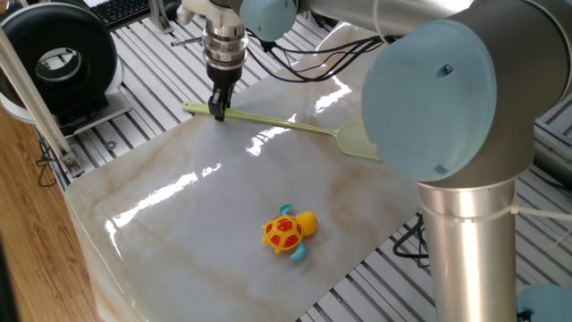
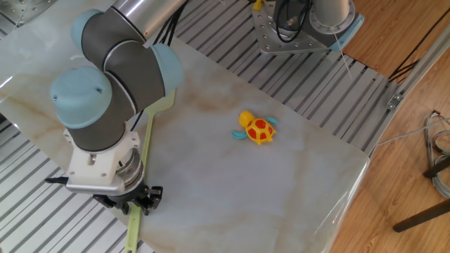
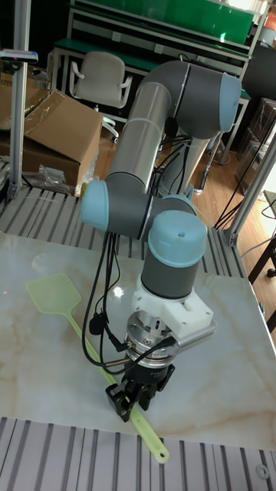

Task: Swat with a flyswatter

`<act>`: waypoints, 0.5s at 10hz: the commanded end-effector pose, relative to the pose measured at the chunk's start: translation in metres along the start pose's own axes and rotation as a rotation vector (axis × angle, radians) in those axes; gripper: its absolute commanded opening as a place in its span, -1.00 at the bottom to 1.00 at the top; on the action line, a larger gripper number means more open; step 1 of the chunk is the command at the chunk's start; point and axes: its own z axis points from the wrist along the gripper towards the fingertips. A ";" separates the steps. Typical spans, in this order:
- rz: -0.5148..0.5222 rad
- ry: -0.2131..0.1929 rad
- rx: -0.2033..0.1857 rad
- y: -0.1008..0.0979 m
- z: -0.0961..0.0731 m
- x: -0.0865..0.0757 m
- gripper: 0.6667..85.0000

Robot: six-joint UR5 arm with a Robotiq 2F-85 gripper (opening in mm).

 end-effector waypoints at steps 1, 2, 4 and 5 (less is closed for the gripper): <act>0.057 -0.023 -0.032 0.006 0.002 -0.007 -0.19; 0.066 -0.026 -0.028 0.005 0.003 -0.008 -0.97; 0.074 -0.045 -0.057 0.009 -0.003 -0.011 -0.98; 0.083 -0.028 -0.065 0.008 -0.018 -0.003 -0.98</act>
